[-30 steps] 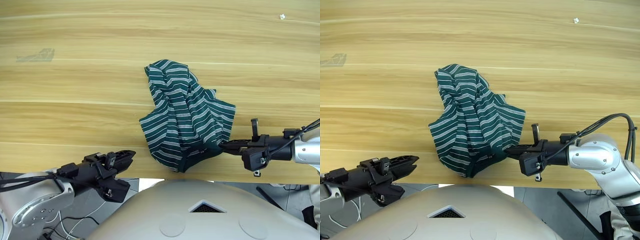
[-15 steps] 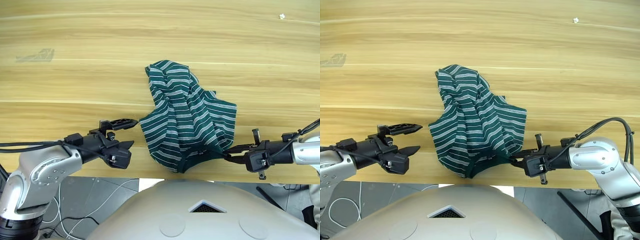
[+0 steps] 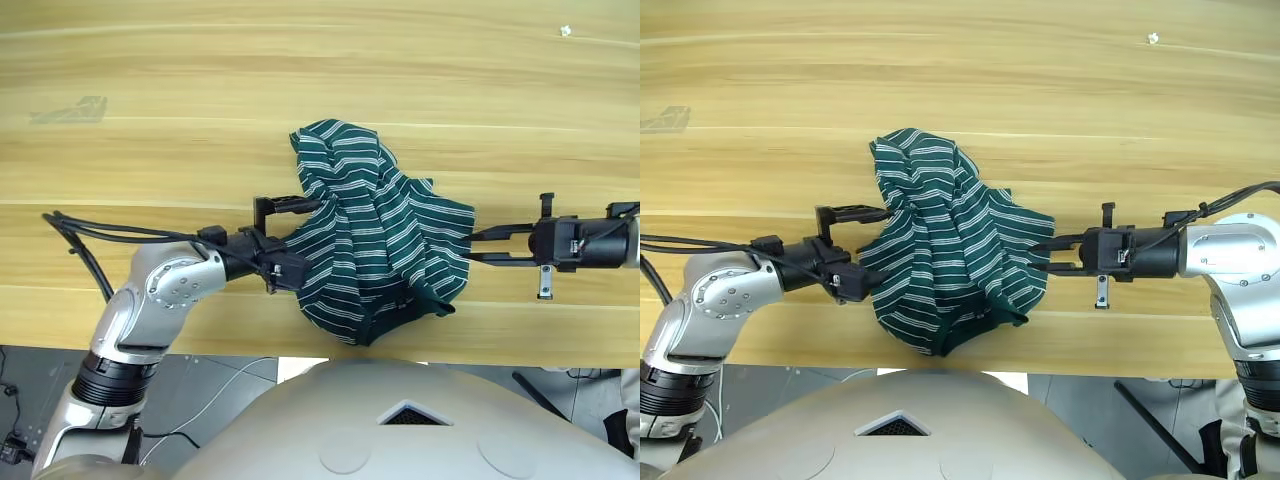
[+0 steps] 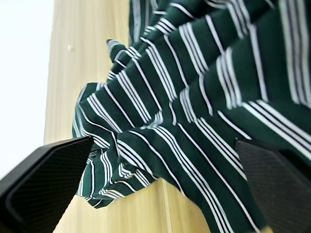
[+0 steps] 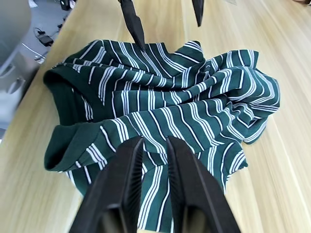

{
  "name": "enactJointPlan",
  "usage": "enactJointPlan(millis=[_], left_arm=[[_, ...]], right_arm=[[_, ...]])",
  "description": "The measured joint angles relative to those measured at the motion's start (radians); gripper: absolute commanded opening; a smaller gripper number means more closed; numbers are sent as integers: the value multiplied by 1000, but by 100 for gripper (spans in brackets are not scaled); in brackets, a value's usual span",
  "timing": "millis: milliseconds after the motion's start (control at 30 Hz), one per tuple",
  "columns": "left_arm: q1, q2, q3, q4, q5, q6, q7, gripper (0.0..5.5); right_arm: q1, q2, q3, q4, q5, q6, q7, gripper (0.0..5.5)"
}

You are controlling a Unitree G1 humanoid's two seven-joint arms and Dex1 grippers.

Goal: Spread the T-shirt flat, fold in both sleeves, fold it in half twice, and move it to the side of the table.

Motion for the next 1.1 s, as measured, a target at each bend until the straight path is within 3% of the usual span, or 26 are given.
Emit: enactJointPlan(millis=[267,500,800,967,1100], left_arm=[[-107,-46,-24,133,-33,19,67,536],[-149,-83,-41,263,-40,10,138,536],[-15,-113,34,359,-82,-7,312,536],[53,-75,94,371,-77,-35,390,536],[67,-76,71,381,-38,-56,441,536]], right_arm=[[-271,236,217,414,-492,-288,-240,85],[-335,255,325,651,-584,-433,-245,85],[-368,179,270,877,-579,-501,-328,85],[-269,108,221,829,-538,-505,-328,85],[-180,89,212,695,-504,-469,-321,85]])
